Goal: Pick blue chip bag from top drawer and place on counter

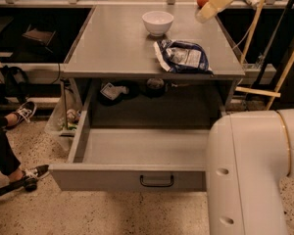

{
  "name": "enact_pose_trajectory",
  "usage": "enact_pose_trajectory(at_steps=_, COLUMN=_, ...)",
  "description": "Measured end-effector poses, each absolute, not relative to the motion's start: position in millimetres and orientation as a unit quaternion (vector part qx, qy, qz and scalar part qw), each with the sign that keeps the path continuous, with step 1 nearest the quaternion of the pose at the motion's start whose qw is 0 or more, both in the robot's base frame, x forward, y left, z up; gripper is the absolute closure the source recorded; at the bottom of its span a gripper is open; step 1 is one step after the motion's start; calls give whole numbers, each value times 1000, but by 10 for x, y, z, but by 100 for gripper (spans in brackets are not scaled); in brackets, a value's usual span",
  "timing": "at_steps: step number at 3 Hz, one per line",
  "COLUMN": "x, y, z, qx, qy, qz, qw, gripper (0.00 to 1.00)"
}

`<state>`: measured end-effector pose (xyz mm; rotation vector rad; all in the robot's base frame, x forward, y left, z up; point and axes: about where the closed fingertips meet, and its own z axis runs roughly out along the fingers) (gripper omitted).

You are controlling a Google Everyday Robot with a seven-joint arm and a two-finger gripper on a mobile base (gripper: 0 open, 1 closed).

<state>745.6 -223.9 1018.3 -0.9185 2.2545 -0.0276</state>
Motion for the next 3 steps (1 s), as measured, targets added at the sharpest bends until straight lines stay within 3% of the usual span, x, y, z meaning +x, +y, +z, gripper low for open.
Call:
enact_pose_trajectory(at_steps=2, x=6625, y=-3388, z=8938, qx=-176, qy=961, qz=-14, qw=211, gripper=0)
enact_pose_trajectory(at_steps=3, x=6614, y=-3542, z=8507, qx=-136, qy=968, qz=-7, qw=210, gripper=0)
